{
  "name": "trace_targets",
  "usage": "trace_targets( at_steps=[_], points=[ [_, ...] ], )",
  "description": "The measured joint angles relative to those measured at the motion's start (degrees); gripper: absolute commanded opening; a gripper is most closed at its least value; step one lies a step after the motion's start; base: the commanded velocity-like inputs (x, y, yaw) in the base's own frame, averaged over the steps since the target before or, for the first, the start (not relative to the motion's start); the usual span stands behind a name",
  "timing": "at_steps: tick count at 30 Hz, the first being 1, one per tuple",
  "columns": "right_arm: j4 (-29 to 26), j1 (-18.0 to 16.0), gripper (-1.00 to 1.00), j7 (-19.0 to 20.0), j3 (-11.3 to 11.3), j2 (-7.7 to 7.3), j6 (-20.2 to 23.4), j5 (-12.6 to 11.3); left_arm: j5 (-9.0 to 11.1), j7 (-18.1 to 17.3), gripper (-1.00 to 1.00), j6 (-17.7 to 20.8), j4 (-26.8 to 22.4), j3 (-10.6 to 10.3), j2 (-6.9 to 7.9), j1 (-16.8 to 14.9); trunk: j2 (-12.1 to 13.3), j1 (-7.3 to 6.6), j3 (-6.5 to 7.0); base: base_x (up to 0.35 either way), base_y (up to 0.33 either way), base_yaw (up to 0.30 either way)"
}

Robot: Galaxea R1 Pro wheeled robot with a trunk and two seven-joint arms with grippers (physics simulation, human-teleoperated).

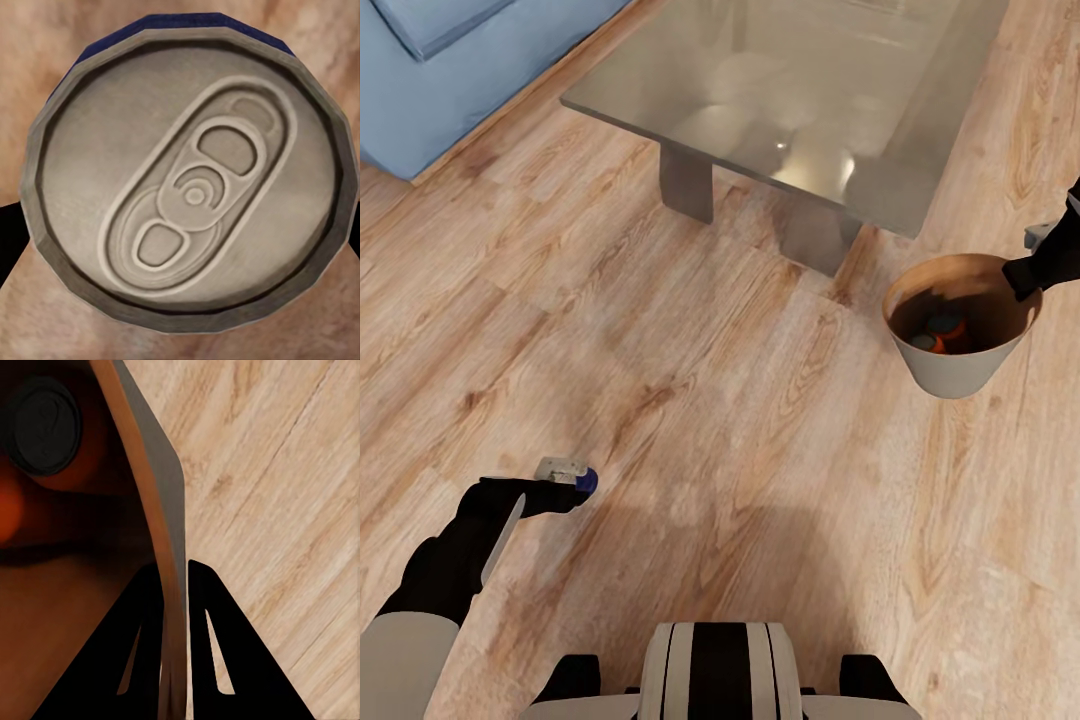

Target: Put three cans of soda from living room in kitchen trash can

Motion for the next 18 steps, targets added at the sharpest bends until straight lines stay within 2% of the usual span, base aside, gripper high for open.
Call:
trace_targets(
  at_steps=[18],
  points=[
    [-0.01, 0.00, -1.00, 0.00, -0.09, -0.17, 0.00, 0.03, -0.07, 0.06, 1.00, 0.08, 0.07, -0.09, -0.07, -0.04, 0.00, 0.00, -0.02, 0.018, 0.000, 0.000]
  ],
)
